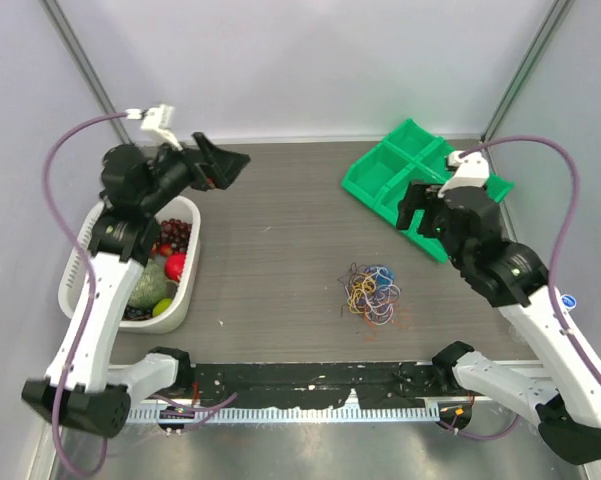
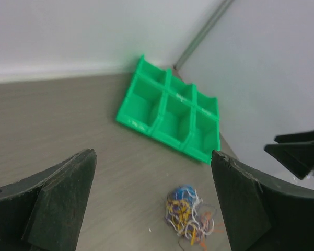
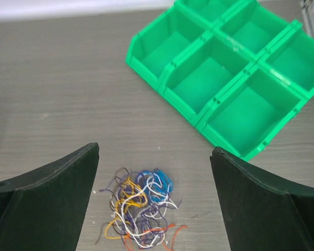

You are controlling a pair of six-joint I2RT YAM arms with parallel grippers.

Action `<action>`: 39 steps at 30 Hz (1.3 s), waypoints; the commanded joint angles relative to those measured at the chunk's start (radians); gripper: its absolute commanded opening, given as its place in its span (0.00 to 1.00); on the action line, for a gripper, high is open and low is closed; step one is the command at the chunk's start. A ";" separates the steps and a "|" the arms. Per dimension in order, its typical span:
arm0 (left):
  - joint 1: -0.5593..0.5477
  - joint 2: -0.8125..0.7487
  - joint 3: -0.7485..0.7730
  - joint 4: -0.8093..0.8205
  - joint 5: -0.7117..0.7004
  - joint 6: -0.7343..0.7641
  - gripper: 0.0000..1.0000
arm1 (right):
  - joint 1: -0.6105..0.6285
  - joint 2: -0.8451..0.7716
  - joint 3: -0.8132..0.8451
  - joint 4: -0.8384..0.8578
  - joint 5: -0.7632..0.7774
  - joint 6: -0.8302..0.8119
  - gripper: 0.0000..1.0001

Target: Untangle the cables

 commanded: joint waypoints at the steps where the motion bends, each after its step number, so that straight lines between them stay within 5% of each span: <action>1: -0.084 0.223 0.067 -0.151 0.212 0.024 0.95 | 0.004 0.106 -0.127 -0.002 -0.055 0.006 0.93; 7: -0.344 0.420 0.126 -0.229 0.076 -0.034 1.00 | -0.039 0.202 -0.206 -0.039 -0.282 0.128 0.93; 11: -0.429 0.541 0.181 -0.273 0.078 -0.068 0.88 | -0.213 0.267 -0.191 -0.089 -0.534 0.194 0.92; 15: -0.443 0.672 0.238 -0.337 0.087 -0.046 0.82 | -0.427 0.348 -0.252 -0.071 -0.897 0.247 0.73; 22: -0.449 0.850 0.430 -0.562 0.110 0.086 0.85 | -0.423 0.440 -0.298 -0.034 -0.976 0.337 0.70; 39: -0.458 0.727 0.247 -0.502 0.053 0.109 0.84 | -0.413 0.485 -0.433 0.199 -0.934 0.695 0.49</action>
